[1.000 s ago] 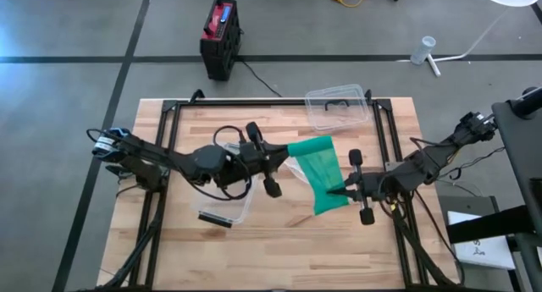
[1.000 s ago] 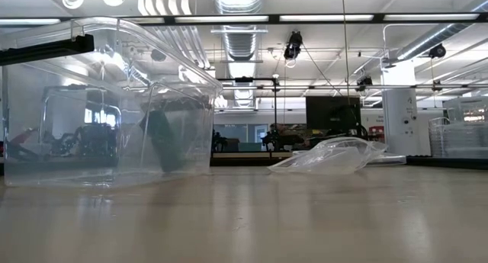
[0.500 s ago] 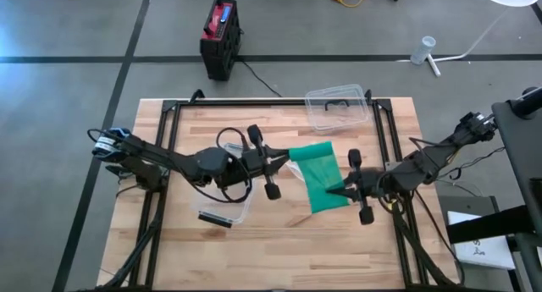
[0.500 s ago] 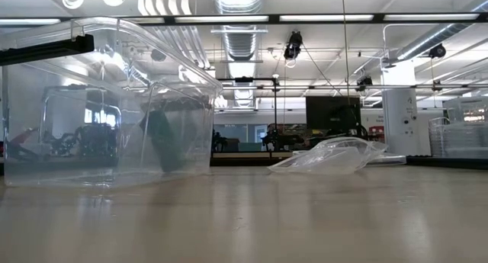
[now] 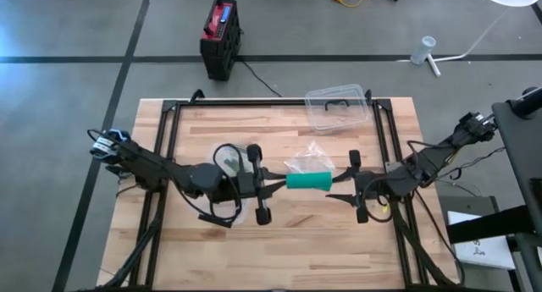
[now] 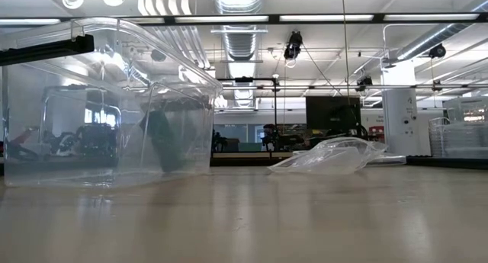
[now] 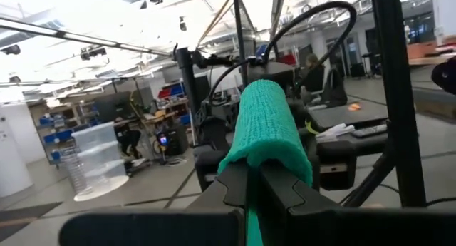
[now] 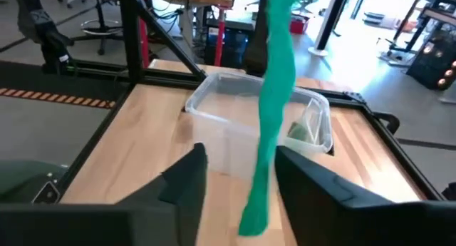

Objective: Roll bandage
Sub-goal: Roll the blue bandage

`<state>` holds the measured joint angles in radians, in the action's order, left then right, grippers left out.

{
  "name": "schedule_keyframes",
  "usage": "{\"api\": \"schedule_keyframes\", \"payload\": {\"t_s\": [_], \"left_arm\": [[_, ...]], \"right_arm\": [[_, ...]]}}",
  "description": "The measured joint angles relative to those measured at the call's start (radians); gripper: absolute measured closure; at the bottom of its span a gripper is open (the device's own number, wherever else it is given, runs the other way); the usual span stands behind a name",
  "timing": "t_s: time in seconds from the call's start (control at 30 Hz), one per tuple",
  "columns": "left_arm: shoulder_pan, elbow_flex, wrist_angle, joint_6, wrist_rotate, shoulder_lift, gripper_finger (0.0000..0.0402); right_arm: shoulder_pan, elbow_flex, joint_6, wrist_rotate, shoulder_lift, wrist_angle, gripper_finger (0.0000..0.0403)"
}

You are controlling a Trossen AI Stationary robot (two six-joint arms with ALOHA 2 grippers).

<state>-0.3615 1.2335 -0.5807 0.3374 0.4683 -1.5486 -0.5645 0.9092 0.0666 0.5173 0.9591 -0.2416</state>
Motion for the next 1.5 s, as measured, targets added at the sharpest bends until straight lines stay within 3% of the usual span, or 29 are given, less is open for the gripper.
{"api": "schedule_keyframes", "payload": {"t_s": [0.17, 0.3, 0.47, 0.97, 1.5], "left_arm": [[-0.009, 0.0, 0.074, 0.001, 0.002, 0.029, 0.0401], [-0.027, 0.0, 0.137, 0.014, -0.007, 0.045, 0.0401], [-0.054, 0.0, 0.19, 0.059, -0.013, 0.048, 0.0401], [-0.069, 0.003, 0.197, 0.068, -0.006, 0.049, 0.0401], [-0.077, 0.005, 0.193, 0.072, -0.007, 0.049, 0.0401]], "right_arm": [[-0.01, -0.002, -0.009, -0.001, -0.001, -0.02, 0.0195], [-0.053, -0.002, -0.12, 0.006, -0.027, 0.163, 0.0182], [-0.073, 0.0, -0.226, 0.007, -0.033, 0.32, 0.0195], [-0.061, 0.002, -0.35, 0.007, 0.062, 0.512, 0.0213], [-0.039, 0.051, -0.402, 0.006, 0.118, 0.469, 0.0244]]}}
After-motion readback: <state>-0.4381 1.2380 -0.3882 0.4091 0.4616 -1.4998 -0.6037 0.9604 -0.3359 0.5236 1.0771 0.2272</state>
